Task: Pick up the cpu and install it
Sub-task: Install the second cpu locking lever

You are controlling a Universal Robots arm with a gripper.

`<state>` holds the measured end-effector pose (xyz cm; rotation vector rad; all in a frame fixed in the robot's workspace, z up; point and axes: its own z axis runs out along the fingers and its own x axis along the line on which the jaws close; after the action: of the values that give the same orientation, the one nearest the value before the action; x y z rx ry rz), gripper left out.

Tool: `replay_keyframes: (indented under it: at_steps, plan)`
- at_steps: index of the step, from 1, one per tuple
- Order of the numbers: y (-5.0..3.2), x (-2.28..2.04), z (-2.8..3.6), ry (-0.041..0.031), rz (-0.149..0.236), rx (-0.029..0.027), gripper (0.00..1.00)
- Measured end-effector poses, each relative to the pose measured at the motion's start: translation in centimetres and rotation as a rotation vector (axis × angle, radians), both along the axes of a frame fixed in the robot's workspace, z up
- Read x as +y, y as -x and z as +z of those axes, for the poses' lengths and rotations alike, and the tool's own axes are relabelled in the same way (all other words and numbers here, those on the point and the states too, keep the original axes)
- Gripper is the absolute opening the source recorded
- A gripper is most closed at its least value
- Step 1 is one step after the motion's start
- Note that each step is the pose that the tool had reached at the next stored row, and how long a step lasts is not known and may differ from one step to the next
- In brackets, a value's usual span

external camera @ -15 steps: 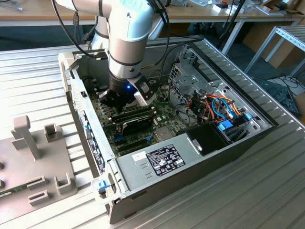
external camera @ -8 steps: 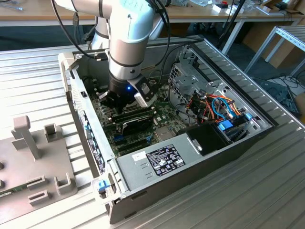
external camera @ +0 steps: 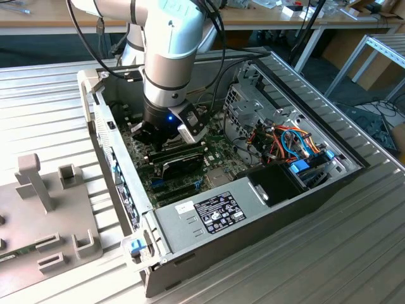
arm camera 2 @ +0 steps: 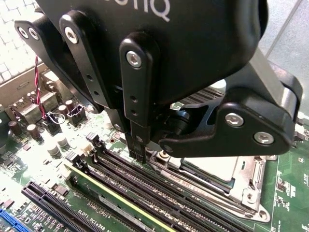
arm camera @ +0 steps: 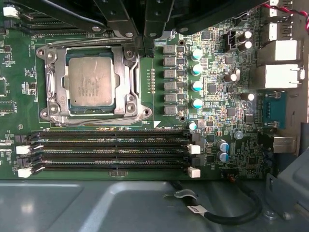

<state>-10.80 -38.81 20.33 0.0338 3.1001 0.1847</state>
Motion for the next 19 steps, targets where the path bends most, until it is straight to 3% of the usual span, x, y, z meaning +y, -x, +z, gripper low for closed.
replay_keyframes:
  at_steps: [4,8,19]
  plan:
    - [-0.01,-0.03,-0.09,-0.0004,0.0,-0.0002,0.11]
    - [-0.01,-0.08,-0.1,0.0053,0.002,-0.0002,0.11]
    - [-0.01,-0.24,0.09,0.0054,0.003,-0.0004,0.11]
